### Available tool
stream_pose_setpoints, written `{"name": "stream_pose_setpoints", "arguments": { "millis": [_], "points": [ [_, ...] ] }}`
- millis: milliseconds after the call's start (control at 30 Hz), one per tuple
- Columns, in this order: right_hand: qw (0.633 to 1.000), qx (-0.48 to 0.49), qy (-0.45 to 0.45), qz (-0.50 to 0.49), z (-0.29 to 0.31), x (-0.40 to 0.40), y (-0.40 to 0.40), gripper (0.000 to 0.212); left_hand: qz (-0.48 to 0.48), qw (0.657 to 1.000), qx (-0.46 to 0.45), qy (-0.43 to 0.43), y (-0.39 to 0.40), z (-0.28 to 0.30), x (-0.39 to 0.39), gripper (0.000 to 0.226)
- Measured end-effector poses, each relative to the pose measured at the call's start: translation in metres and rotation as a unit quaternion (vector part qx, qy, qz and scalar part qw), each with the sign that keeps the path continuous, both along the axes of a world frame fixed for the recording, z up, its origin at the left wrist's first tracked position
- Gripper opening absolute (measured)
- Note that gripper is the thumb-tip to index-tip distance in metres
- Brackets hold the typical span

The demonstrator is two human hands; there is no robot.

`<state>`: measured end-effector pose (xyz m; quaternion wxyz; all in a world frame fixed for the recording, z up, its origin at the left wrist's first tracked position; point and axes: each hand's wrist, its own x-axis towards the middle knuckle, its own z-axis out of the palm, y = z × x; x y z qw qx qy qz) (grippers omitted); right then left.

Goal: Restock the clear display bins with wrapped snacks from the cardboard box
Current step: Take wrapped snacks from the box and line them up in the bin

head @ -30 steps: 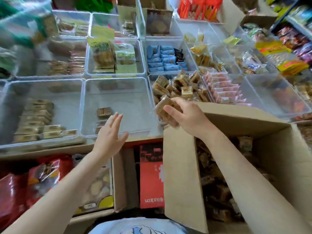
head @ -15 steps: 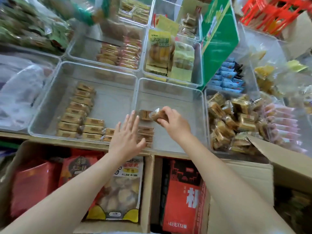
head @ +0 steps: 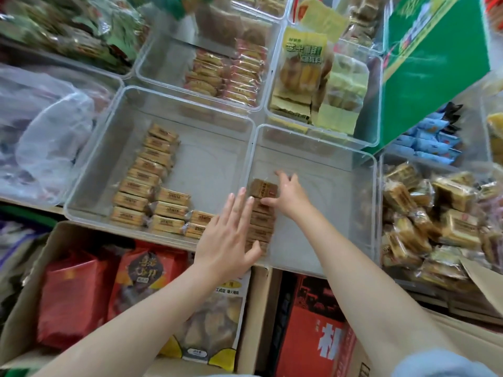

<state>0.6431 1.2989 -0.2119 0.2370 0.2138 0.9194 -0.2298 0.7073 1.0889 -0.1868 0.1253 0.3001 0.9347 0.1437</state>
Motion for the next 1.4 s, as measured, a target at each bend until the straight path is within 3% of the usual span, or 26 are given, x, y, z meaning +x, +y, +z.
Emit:
{"name": "stream_pose_setpoints", "arguments": {
  "millis": [100, 233, 467, 667, 833, 1000, 1100, 1267, 1400],
  "points": [
    [0.995, -0.027, -0.053, 0.076, -0.002, -0.012, 0.012, 0.093, 0.006, 1.000, 0.001, 0.005, 0.001, 0.001, 0.001, 0.091],
    [0.990, -0.054, -0.104, 0.077, -0.002, -0.020, 0.016, 0.083, 0.010, 1.000, 0.003, 0.011, 0.001, 0.001, 0.001, 0.089],
    [0.996, -0.065, 0.049, 0.023, -0.005, 0.011, 0.000, 0.025, 0.013, 1.000, 0.005, 0.017, 0.002, 0.000, 0.002, 0.088],
    [0.996, -0.034, 0.067, -0.044, -0.018, 0.030, -0.018, 0.036, 0.007, 1.000, -0.010, 0.015, 0.002, -0.001, 0.002, 0.086],
    [1.000, 0.006, 0.010, 0.015, -0.014, 0.028, -0.016, 0.041, 0.003, 1.000, -0.016, 0.010, 0.002, -0.002, 0.001, 0.086],
    [0.999, -0.025, 0.010, 0.026, 0.018, 0.053, -0.009, 0.048, -0.007, 0.999, -0.045, 0.005, 0.002, 0.005, 0.001, 0.083],
    [0.998, -0.058, 0.023, 0.024, 0.051, 0.082, -0.009, 0.039, -0.014, 0.998, -0.067, 0.000, 0.001, 0.010, -0.001, 0.077],
    [0.985, -0.099, 0.138, 0.038, 0.142, 0.160, 0.003, 0.023, -0.027, 0.993, -0.110, 0.013, 0.009, 0.030, 0.017, 0.079],
    [0.946, -0.090, 0.300, -0.077, 0.209, 0.251, 0.039, 0.018, -0.080, 0.993, 0.072, -0.038, 0.059, 0.064, 0.089, 0.069]
  ]
}}
